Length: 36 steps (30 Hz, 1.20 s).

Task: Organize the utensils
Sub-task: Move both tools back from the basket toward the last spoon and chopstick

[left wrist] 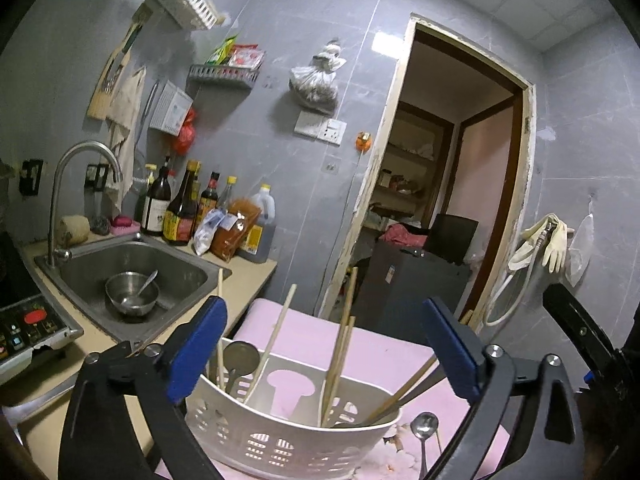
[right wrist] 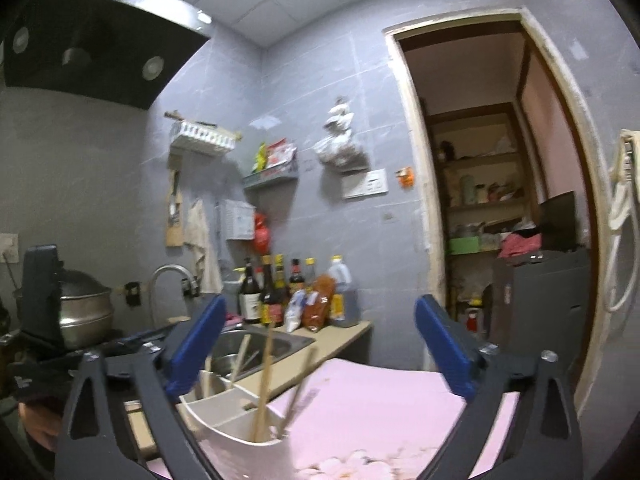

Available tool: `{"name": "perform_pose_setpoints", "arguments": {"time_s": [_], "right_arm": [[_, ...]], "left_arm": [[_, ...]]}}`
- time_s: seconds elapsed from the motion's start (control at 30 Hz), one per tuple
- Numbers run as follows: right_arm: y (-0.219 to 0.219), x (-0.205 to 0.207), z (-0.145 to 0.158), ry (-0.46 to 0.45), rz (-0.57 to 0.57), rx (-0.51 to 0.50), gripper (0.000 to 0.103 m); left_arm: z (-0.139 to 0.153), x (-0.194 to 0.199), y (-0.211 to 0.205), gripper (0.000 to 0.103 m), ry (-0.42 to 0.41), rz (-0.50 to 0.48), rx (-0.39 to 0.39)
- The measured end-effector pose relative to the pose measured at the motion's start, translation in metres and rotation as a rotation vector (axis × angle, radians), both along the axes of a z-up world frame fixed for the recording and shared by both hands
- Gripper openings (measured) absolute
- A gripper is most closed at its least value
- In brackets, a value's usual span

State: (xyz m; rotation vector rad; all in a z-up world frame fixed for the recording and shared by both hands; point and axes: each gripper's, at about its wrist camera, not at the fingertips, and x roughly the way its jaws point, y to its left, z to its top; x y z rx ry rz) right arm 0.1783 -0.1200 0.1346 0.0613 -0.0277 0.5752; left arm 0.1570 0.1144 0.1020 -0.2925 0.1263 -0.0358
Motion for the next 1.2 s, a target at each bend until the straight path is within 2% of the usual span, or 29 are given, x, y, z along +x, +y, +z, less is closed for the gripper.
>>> {"name": "perform_pose_setpoints", "arguments": {"time_s": [0.3, 0.57, 0.97, 1.1, 1.2], "right_arm": [[-0.053, -0.006, -0.015, 0.039, -0.11, -0.051, 0.103], [-0.09, -0.001, -0.036, 0.125, -0.186, -0.115, 0.103], [-0.119, 0.02, -0.075, 0.336, -0.175, -0.258, 0.103], [-0.119, 0.031, -0.09, 0.436, -0.146, -0.31, 0.103], [-0.117, 0.039, -0.101, 0.513, -0.118, -0.343, 0.093]], "left_arm": [[-0.009, -0.008, -0.037, 0.099, 0.005, -0.035, 0.065], [-0.036, -0.01, -0.078, 0.099, 0.076, -0.129, 0.125], [-0.083, 0.01, -0.121, 0.099, 0.3, -0.27, 0.175], [-0.097, 0.02, -0.133, 0.099, 0.389, -0.312, 0.2], [-0.107, 0.031, -0.141, 0.098, 0.455, -0.344, 0.208]]}}
